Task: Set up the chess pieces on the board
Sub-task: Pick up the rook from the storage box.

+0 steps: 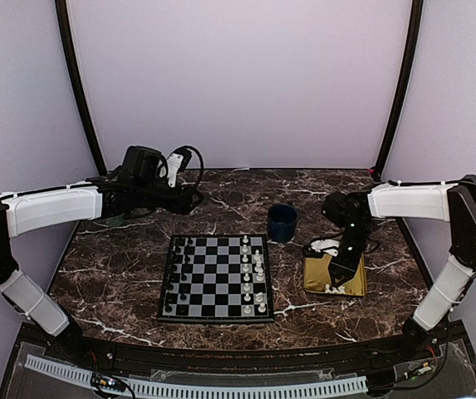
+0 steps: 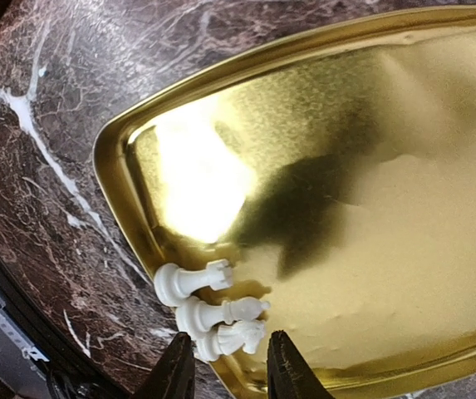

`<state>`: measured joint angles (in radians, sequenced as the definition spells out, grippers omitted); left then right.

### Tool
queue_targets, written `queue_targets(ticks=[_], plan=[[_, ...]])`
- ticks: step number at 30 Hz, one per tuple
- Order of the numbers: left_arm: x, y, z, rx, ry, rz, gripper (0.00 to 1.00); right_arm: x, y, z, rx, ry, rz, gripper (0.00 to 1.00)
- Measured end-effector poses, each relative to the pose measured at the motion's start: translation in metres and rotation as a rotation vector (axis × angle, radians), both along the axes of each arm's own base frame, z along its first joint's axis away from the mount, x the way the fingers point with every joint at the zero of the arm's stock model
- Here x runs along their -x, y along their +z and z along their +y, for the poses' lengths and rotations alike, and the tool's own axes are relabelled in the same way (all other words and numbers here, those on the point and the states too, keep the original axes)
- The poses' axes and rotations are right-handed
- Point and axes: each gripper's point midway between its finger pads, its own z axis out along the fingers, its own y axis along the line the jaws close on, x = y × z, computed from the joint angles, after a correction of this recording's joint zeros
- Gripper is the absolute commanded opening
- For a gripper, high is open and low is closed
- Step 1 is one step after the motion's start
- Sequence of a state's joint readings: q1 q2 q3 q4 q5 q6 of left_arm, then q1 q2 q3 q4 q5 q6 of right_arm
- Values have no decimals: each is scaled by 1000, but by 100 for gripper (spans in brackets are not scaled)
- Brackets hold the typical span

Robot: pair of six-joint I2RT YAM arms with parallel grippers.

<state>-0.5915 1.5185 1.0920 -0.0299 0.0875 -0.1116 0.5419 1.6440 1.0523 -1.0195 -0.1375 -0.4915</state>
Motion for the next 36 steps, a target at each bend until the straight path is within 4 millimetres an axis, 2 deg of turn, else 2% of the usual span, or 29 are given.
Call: queue_targets(ticks=[6,17,29,36], plan=[[0,-1,0,-3,0,4,60,10,-9,10,-28,-12,112,32],[1,-2,0,-4,-2,8,60,12,-19,21,-49,-37,187,31],[2,-6,0,-9,-6,20,60,8,-21,23,-5,-1,130,29],[3,-12,-1,-15,-13,40,60,6,-20,37,20,109,28,29]])
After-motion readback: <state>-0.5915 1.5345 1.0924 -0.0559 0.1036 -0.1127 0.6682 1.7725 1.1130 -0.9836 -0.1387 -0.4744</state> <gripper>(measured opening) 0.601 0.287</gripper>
